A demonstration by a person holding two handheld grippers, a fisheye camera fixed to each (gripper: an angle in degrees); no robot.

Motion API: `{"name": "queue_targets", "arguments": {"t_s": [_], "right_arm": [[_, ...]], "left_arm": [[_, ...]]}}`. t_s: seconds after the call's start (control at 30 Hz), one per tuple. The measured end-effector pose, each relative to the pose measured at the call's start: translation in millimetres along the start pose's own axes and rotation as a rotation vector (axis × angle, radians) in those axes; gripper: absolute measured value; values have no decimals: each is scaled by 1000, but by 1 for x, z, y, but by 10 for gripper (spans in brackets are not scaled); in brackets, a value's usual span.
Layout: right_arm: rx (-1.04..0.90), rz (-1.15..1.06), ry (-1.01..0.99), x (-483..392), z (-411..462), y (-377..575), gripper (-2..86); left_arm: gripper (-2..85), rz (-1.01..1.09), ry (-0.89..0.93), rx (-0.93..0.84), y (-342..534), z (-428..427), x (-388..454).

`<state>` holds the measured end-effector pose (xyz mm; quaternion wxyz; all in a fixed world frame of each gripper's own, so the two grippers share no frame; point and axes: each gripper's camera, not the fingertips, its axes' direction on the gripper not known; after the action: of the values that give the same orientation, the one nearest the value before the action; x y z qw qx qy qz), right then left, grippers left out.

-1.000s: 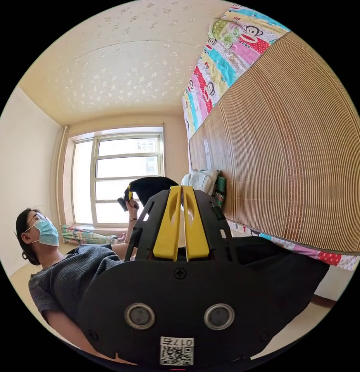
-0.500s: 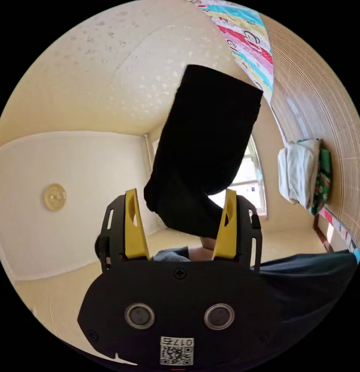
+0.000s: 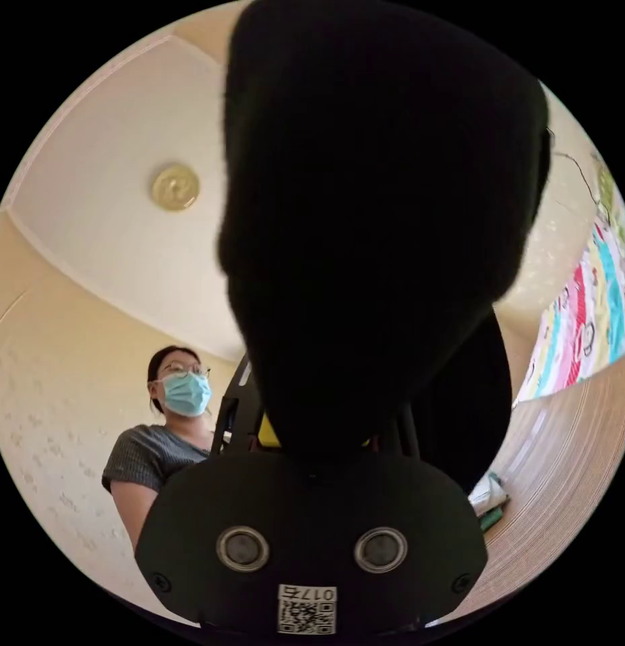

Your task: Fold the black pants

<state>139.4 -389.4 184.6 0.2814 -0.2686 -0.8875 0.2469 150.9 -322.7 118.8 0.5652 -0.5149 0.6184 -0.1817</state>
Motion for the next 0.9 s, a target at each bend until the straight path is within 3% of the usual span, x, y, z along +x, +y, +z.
{"name": "queue_targets", "arguments": {"t_s": [0.13, 0.3, 0.4, 0.53, 0.7, 0.9], "right_arm": [[-228, -199, -90, -47, 38, -9, 63], [-573, -477, -298, -100, 83, 8, 41], [-620, -548, -551, -109, 91, 32, 29], [-590, -610, -818, -110, 96, 68, 30], [-434, -606, -1263, -90, 107, 127, 47], [-457, -459, -1389, -77, 134, 172, 78]], "left_arm": [[15, -120, -182, -248, 13, 87, -21], [12, -172, -189, -381, 28, 156, -35], [13, -205, -191, -251, 22, 143, -44], [49, -197, 11, 52, -9, 96, -49], [92, -168, 150, 173, -57, 84, -43], [144, -140, 265, 194, -102, 87, -34]]}}
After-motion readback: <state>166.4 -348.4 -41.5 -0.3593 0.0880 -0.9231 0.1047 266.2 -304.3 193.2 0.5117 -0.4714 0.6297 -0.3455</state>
